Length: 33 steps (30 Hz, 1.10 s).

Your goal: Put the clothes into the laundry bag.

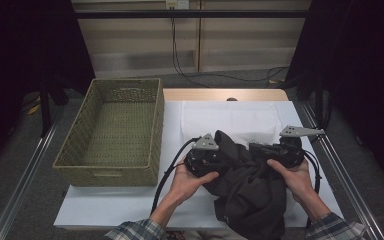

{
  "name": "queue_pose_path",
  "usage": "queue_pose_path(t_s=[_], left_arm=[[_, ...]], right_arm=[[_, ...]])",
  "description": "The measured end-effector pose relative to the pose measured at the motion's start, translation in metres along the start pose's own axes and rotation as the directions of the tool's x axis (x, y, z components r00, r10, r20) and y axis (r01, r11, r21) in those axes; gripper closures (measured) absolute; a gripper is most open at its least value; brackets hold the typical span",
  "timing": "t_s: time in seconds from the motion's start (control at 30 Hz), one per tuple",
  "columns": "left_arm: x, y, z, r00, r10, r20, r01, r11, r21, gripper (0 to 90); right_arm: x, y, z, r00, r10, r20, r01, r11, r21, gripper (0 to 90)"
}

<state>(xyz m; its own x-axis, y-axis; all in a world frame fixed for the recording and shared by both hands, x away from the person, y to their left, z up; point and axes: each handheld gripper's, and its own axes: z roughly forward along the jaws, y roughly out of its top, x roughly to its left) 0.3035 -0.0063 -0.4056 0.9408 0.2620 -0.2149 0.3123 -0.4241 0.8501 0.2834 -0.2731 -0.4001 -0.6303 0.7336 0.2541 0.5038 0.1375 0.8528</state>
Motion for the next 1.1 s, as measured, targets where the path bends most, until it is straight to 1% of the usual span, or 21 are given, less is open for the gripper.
queue_pose_path(t_s=[0.13,0.2,0.23,0.33,0.43,0.47,0.53,0.57,0.63,0.67,0.7,0.73,0.77,0.8,0.83,0.87,0.9,0.93,0.97,1.03,1.1], left_arm=[[-0.005,0.008,0.015,0.9996,0.002,0.027,-0.002,1.0000,-0.001,85.4],[-0.006,0.010,0.022,0.9996,0.001,0.028,-0.002,0.9999,0.012,85.4],[-0.006,0.010,0.027,0.9994,-0.004,0.034,0.004,1.0000,0.006,85.5],[-0.007,0.005,0.040,0.9991,-0.003,0.043,0.002,0.9996,0.029,85.7],[-0.006,-0.002,0.049,0.9980,0.003,0.064,-0.007,0.9988,0.049,86.0],[-0.005,-0.003,0.051,0.9978,0.011,0.065,-0.016,0.9972,0.073,86.3],[-0.006,-0.004,0.057,0.9980,0.024,0.059,-0.030,0.9946,0.100,86.7],[-0.006,-0.004,0.059,0.9983,0.036,0.045,-0.042,0.9897,0.137,86.9],[-0.004,-0.007,0.063,0.9986,0.040,0.035,-0.044,0.9888,0.142,87.1],[-0.004,-0.008,0.065,0.9989,0.045,0.010,-0.046,0.9871,0.153,87.3],[-0.004,-0.008,0.065,0.9983,0.058,-0.011,-0.055,0.9828,0.176,87.3],[-0.003,-0.008,0.066,0.9962,0.078,-0.038,-0.070,0.9795,0.189,87.3],[-0.002,-0.009,0.068,0.9961,0.066,-0.058,-0.055,0.9822,0.180,87.2],[-0.001,-0.010,0.070,0.9976,0.038,-0.059,-0.029,0.9886,0.148,87.1],[0.000,-0.009,0.069,0.9970,0.043,-0.065,-0.032,0.9869,0.158,86.6],[0.000,-0.010,0.067,0.9973,0.041,-0.061,-0.032,0.9887,0.147,86.0],[0.002,-0.011,0.065,0.9981,0.034,-0.052,-0.028,0.9930,0.115,85.2],[0.003,-0.012,0.061,0.9987,0.021,-0.047,-0.016,0.9944,0.105,83.1],[0.005,-0.012,0.055,0.9993,0.005,-0.037,-0.002,0.9968,0.080,79.6],[0.008,-0.014,0.043,0.9996,-0.025,-0.013,0.025,0.9989,0.040,69.4],[0.010,-0.015,0.031,0.9995,-0.025,-0.020,0.025,0.9993,0.028,66.0]], right_arm=[[-0.002,0.000,0.001,0.9999,0.008,-0.011,-0.008,1.000,0.000,90.0],[-0.002,-0.001,0.003,0.9998,0.015,-0.013,-0.015,1.000,0.002,90.0],[-0.001,-0.001,0.004,0.9999,0.011,-0.011,-0.011,1.000,0.008,90.0],[0.001,0.000,0.010,0.9997,0.007,-0.022,-0.006,1.000,0.009,90.0],[0.004,0.002,0.007,0.9995,0.003,-0.032,-0.003,1.000,0.001,90.0],[0.005,0.004,0.005,0.9994,0.003,-0.035,-0.003,1.000,-0.009,90.0],[0.006,0.007,0.000,0.9992,0.008,-0.039,-0.009,1.000,-0.029,90.0],[0.008,0.009,-0.003,0.9991,0.010,-0.040,-0.011,0.999,-0.034,90.0],[0.012,0.013,-0.006,0.9988,0.001,-0.049,-0.004,0.999,-0.047,90.0],[0.013,0.014,-0.007,0.9987,0.004,-0.051,-0.006,0.999,-0.053,90.0],[0.013,0.015,-0.009,0.9984,0.004,-0.056,-0.007,0.998,-0.057,90.0],[0.013,0.015,-0.009,0.9983,0.010,-0.057,-0.013,0.998,-0.056,90.0],[0.014,0.014,-0.010,0.9980,0.014,-0.062,-0.018,0.998,-0.058,90.0],[0.016,0.013,-0.010,0.9981,0.006,-0.061,-0.009,0.999,-0.046,90.0],[0.019,0.010,-0.009,0.9985,-0.007,-0.054,0.005,1.000,-0.029,90.0],[0.020,0.009,-0.008,0.9984,-0.012,-0.055,0.011,1.000,-0.019,90.0],[0.020,0.007,-0.008,0.9981,-0.015,-0.059,0.014,1.000,-0.011,90.0],[0.019,0.004,-0.008,0.9983,-0.019,-0.055,0.019,1.000,-0.008,90.0],[0.018,0.003,-0.007,0.9985,-0.022,-0.051,0.021,1.000,-0.001,90.0],[0.015,0.000,-0.007,0.9984,-0.018,-0.053,0.019,1.000,0.004,90.0],[0.013,0.000,-0.006,0.9986,-0.013,-0.052,0.013,1.000,0.005,90.0]])
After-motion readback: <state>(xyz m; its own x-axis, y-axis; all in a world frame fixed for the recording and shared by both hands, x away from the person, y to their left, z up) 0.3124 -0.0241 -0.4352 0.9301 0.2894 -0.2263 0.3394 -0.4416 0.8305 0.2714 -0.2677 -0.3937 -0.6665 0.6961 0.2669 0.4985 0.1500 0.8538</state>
